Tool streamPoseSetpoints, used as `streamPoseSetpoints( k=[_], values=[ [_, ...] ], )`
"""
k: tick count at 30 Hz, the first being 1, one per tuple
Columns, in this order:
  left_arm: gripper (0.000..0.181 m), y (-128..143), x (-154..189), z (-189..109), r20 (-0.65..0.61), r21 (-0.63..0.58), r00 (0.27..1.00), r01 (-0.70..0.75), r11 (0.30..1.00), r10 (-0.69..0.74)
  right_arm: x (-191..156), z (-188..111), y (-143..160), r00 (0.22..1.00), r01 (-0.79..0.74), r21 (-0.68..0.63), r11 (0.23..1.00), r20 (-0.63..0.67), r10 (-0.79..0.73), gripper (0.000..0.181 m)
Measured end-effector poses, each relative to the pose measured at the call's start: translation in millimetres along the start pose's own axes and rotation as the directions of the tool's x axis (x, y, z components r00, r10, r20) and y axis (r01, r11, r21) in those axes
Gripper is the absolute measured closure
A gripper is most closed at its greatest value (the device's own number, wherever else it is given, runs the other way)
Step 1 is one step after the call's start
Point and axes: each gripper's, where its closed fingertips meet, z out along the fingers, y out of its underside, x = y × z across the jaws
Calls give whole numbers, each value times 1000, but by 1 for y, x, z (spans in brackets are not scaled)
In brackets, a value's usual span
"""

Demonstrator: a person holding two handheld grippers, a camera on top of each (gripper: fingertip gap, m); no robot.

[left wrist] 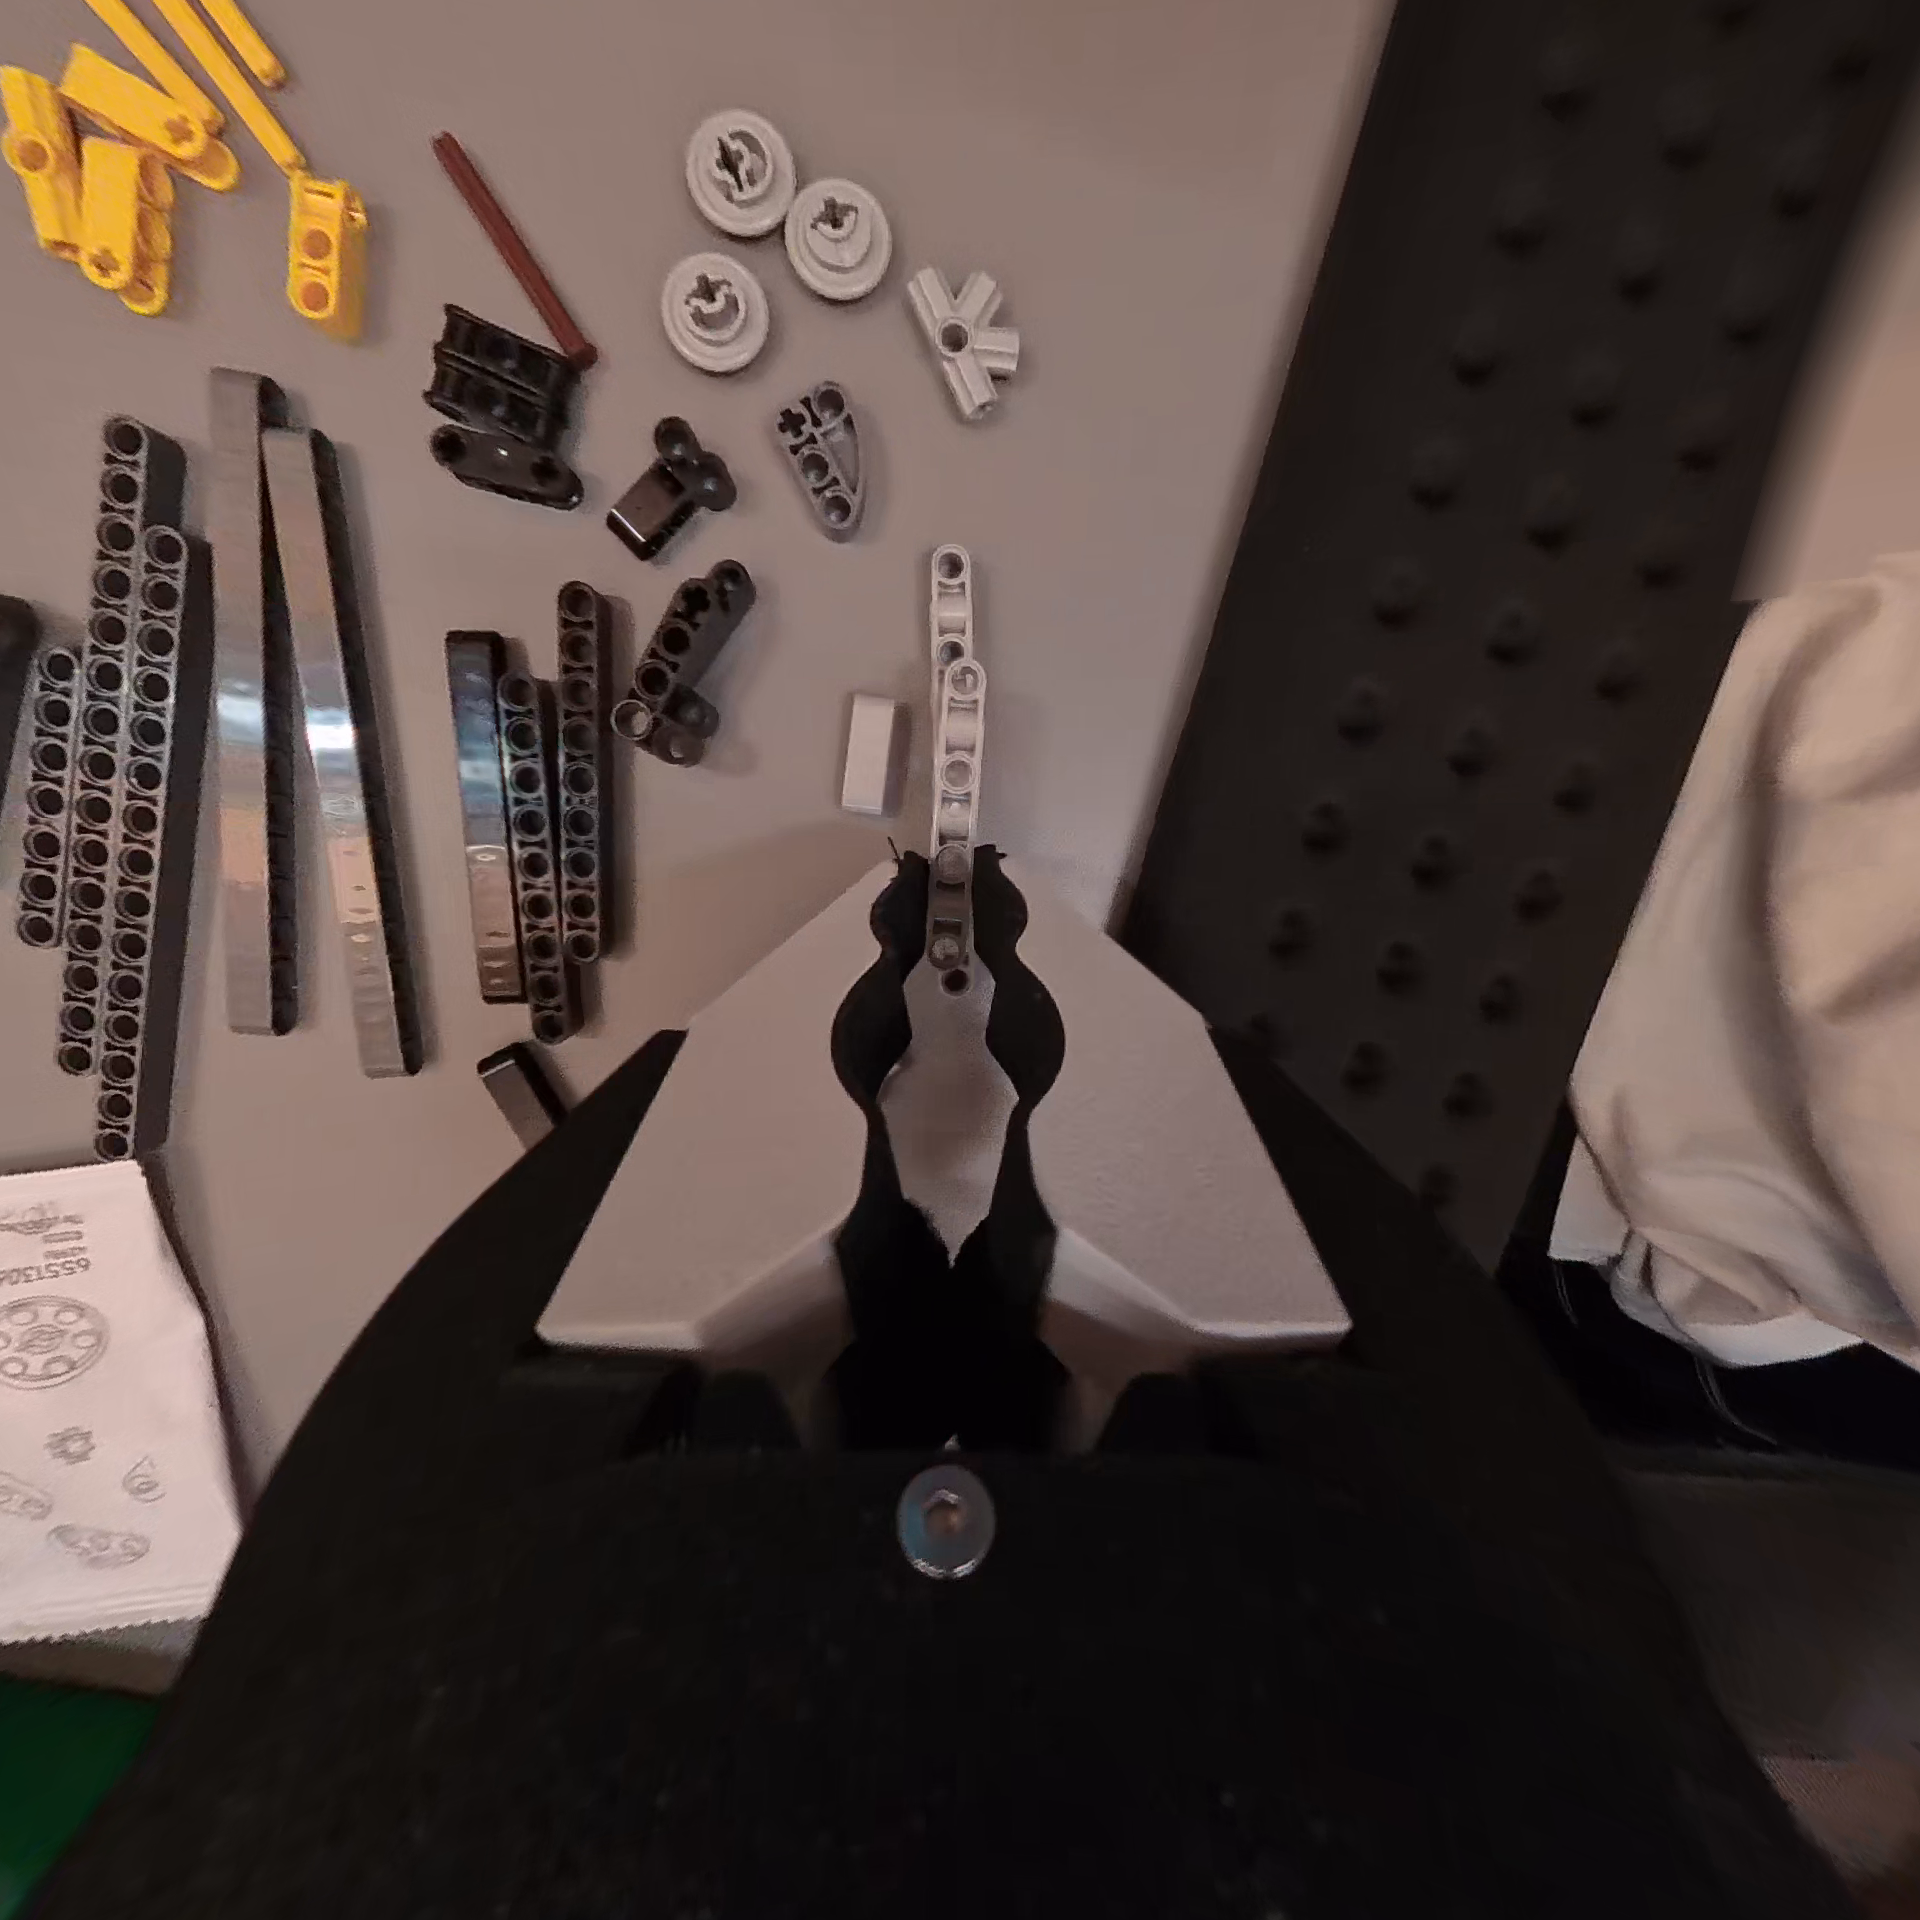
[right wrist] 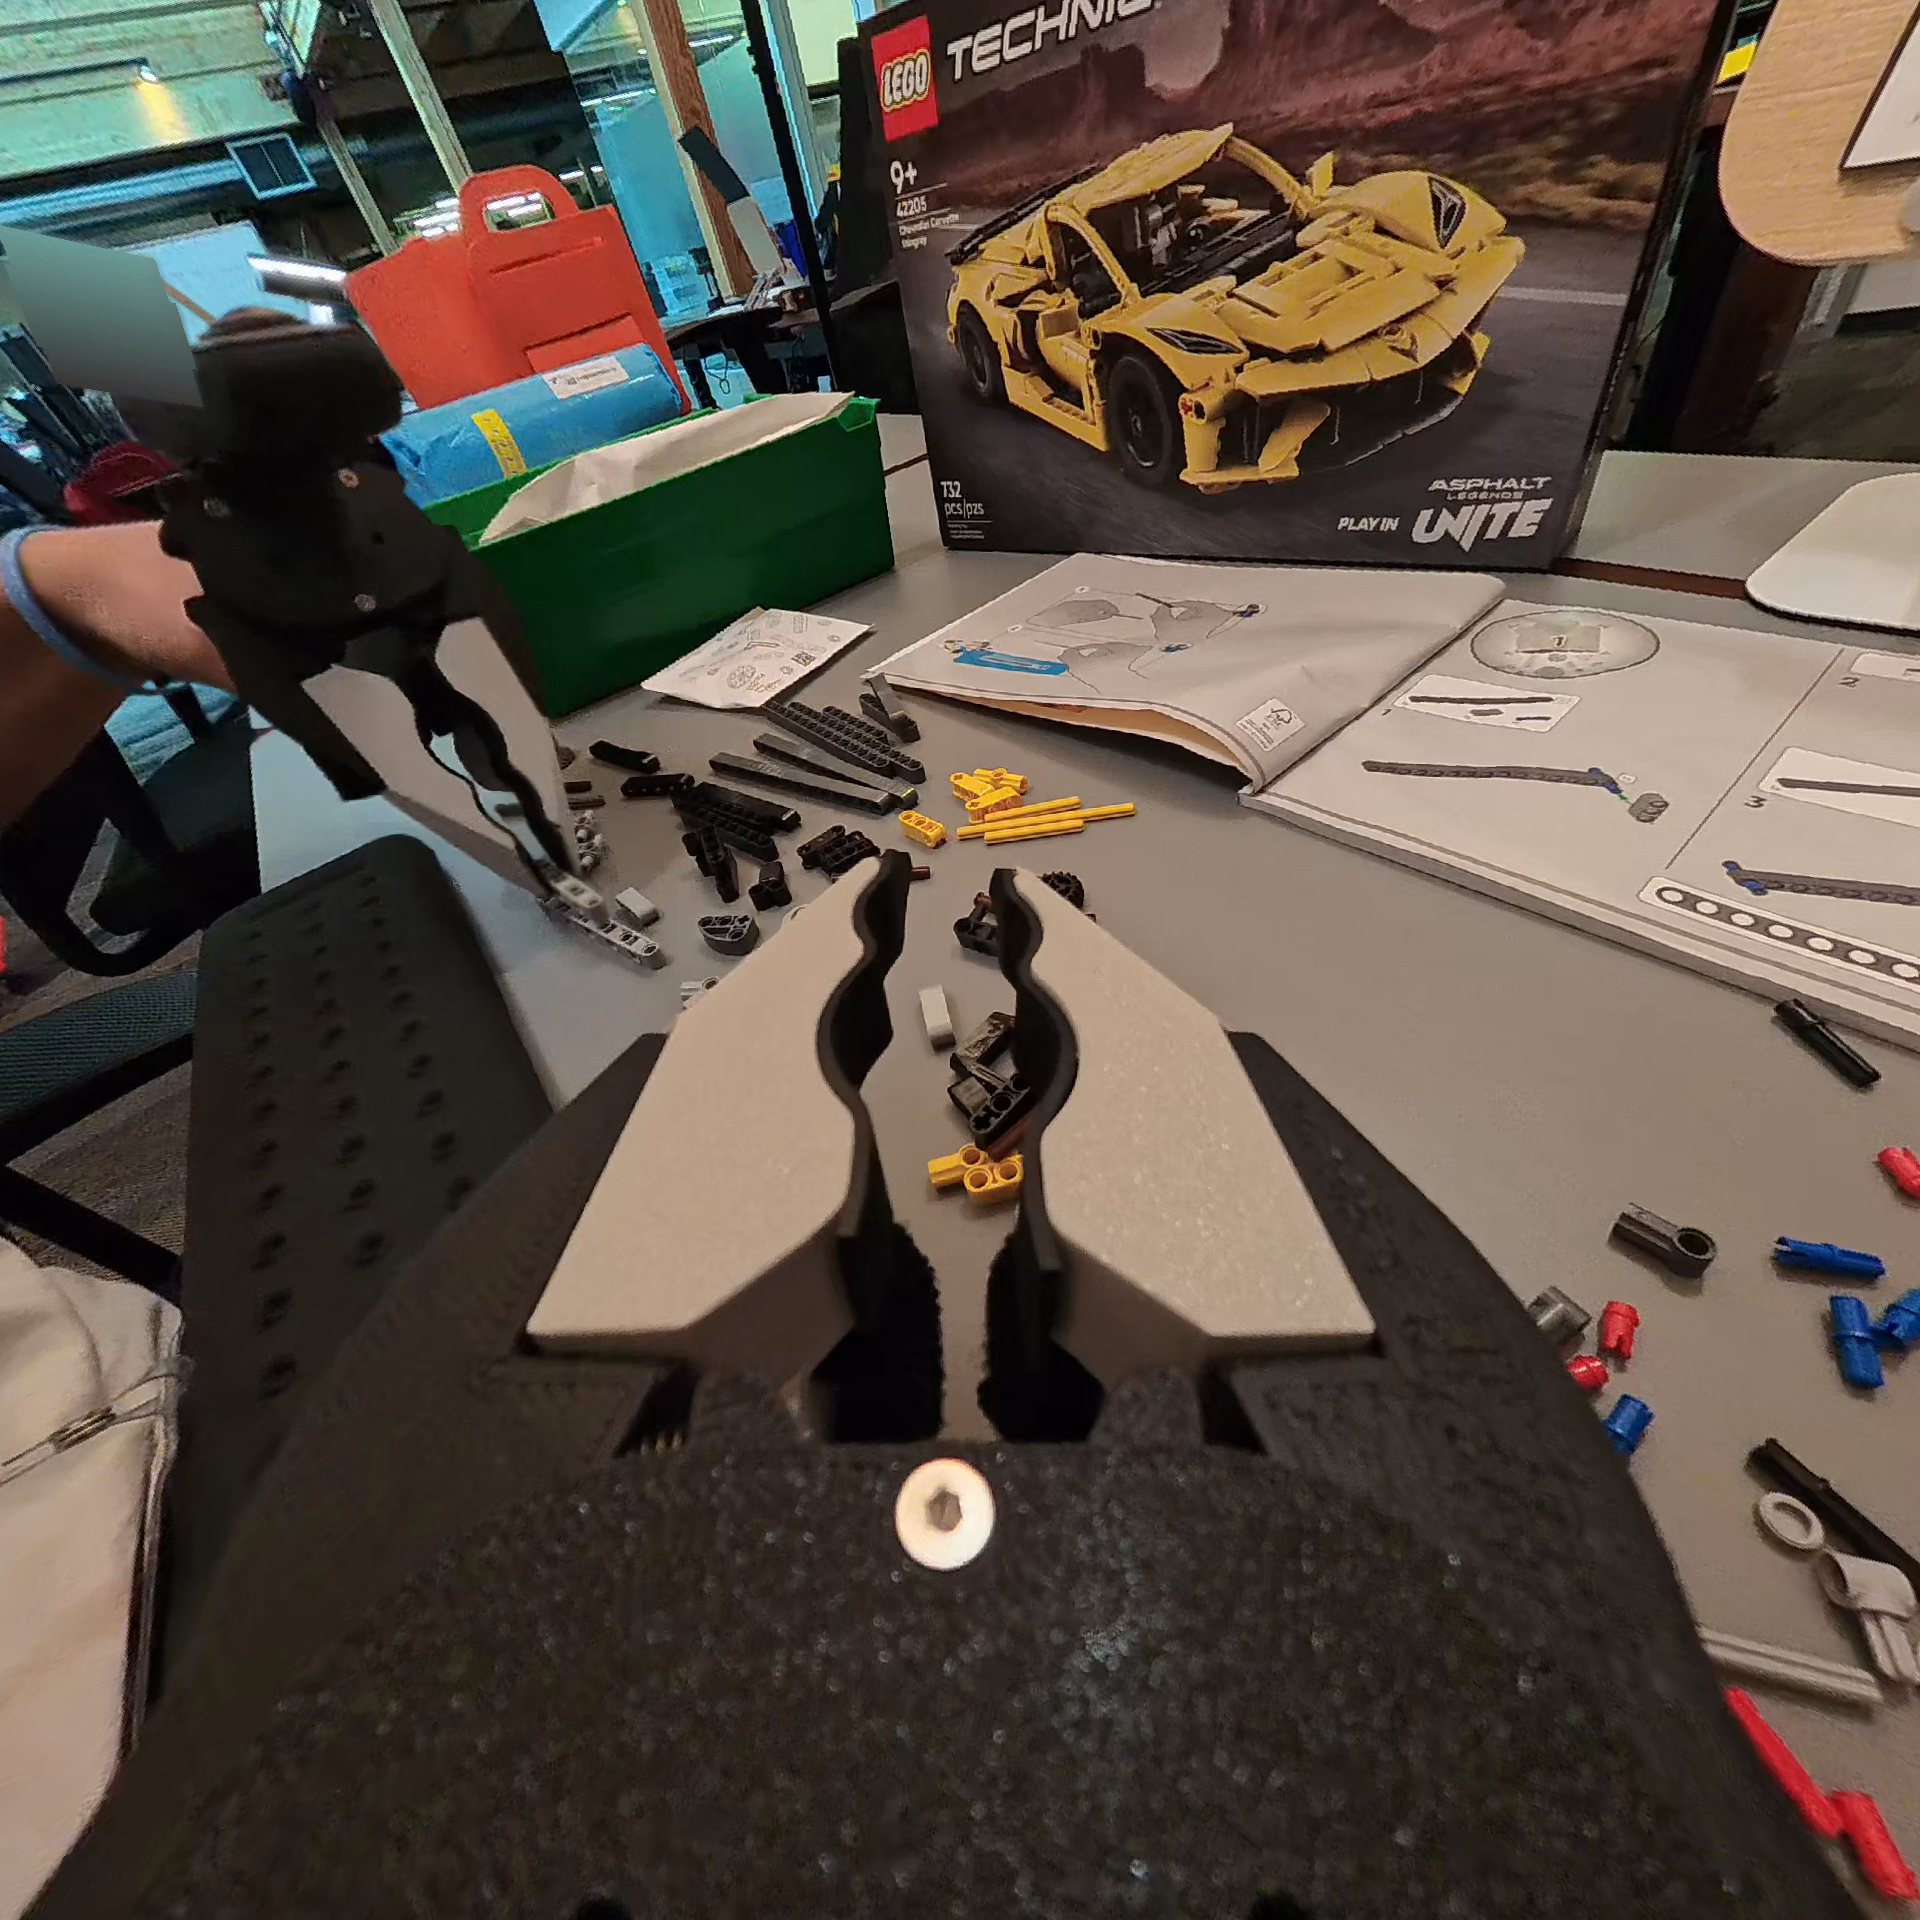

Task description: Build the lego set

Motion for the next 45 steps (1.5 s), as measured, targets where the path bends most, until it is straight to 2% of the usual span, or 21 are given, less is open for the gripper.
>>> streamPoseSetpoints(
  k=[9,17,19,21,23,26,30,33,39,42,45],
  values=[
    [174,-2,7,12,19,-2,1000,20,1000,-20,0,-1,0,1000,3,2,1000,-3,-3,165],
    [164,-8,9,10,60,-2,998,15,1000,-15,0,-2,-2,1000,-4,13,1000,-2,4,165],
    [164,-36,10,4,68,72,997,-24,997,19,2,-5,-5,1000,-6,29,1000,-9,6,165],
    [164,-83,4,0,97,195,993,-88,977,70,3,-8,-8,1000,-7,46,999,-19,8,165],
    [164,-126,-9,7,122,248,983,-167,954,140,9,-15,-9,998,8,46,999,-67,-5,166],
    [164,-166,-42,39,156,150,948,-301,942,278,19,-31,-5,984,77,20,997,-160,-73,167],
    [165,-205,-59,74,36,115,909,-415,902,414,23,-36,-1,984,79,0,997,-160,-78,167],
    [166,-212,-56,92,-91,80,887,-446,891,452,25,-39,-4,991,32,28,999,-135,-28,167],
    [175,-218,-61,104,-119,67,885,-446,893,451,27,-41,-6,994,-15,52,999,-110,20,166],
    [176,-216,-68,91,-89,84,899,-422,903,429,27,-38,-3,993,-15,29,999,-113,18,166],
    [175,-197,-95,54,-12,87,934,-355,931,357,27,-32,6,994,-21,-30,999,-108,18,162]
  ],
)
